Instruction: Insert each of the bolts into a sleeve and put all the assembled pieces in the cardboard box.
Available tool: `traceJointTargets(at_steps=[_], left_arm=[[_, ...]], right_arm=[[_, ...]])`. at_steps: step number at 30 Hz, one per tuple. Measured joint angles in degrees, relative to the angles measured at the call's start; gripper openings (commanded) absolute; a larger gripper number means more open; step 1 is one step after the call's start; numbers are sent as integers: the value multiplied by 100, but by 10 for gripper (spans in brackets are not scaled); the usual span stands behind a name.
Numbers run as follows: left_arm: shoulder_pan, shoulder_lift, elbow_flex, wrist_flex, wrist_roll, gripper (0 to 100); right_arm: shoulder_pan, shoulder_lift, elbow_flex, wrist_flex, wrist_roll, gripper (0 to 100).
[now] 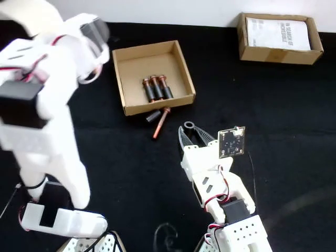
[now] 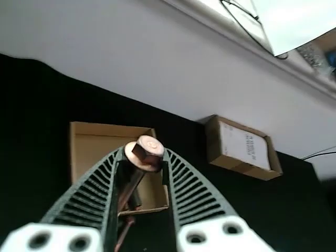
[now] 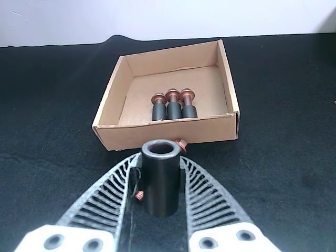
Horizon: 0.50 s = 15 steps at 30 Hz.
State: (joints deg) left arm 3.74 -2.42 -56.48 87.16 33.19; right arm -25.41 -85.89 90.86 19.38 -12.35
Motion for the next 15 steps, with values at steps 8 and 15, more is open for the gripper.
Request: traceJointTargets(at_steps=[8, 15], left_arm=[[695, 9, 2127, -1969, 668, 8], [1240, 26, 4000, -3903, 738, 9]], right_arm=[[0, 0, 0, -484, 0, 8], [0, 0, 0, -765, 0, 8]])
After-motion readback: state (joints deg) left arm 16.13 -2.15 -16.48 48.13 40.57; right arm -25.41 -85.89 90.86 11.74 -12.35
